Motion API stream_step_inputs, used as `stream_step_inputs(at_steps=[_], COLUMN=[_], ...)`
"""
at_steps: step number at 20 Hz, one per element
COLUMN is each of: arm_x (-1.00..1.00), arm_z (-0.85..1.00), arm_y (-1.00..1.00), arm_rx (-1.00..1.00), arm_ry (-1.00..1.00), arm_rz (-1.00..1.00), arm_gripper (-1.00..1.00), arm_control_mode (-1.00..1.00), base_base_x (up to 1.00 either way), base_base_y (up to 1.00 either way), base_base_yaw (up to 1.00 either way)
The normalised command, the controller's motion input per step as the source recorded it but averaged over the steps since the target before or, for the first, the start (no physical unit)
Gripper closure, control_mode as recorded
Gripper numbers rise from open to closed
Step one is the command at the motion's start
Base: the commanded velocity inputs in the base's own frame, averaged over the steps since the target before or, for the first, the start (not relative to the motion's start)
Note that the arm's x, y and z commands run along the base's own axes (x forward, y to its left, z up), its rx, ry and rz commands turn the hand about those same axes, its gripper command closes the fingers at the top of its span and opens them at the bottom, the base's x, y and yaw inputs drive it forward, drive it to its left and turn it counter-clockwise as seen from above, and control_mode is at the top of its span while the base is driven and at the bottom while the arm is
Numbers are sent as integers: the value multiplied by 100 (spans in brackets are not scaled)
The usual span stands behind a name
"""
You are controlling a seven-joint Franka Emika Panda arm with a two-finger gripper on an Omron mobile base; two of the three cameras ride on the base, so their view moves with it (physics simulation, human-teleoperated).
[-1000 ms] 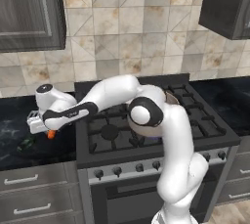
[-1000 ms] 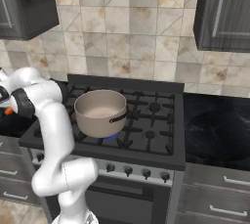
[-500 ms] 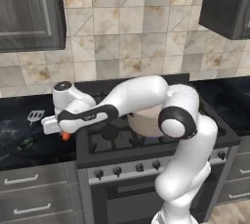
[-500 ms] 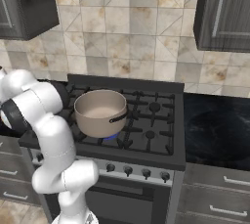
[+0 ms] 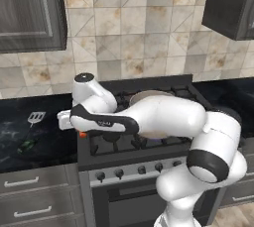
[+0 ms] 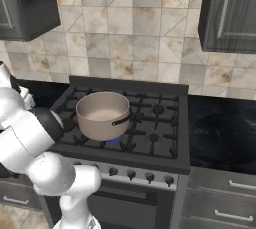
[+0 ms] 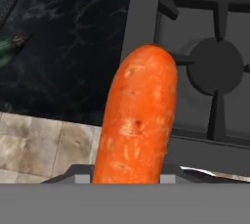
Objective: Put the eggplant and carrot in the pot. Retrieve the spatula and lightly stir the vegetables in the pot.
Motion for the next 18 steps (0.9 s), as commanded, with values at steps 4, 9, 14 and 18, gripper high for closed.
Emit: stream_step_inputs(at_steps=[4, 9, 14, 18], arm_x=[-37, -19, -15, -7], arm_z=[57, 55, 41, 24], arm_y=[-46, -45, -46, -45], arm_rx=[0, -2, -7, -14], arm_ry=[0, 0, 3, 1], arm_rz=[-6, -11, -13, -17], arm_gripper=[100, 100, 100, 100], arm_control_mode=[-100, -100, -100, -100], base_base_x=[0, 0, 0, 0], base_base_y=[0, 0, 0, 0], base_base_yaw=[0, 0, 0, 0])
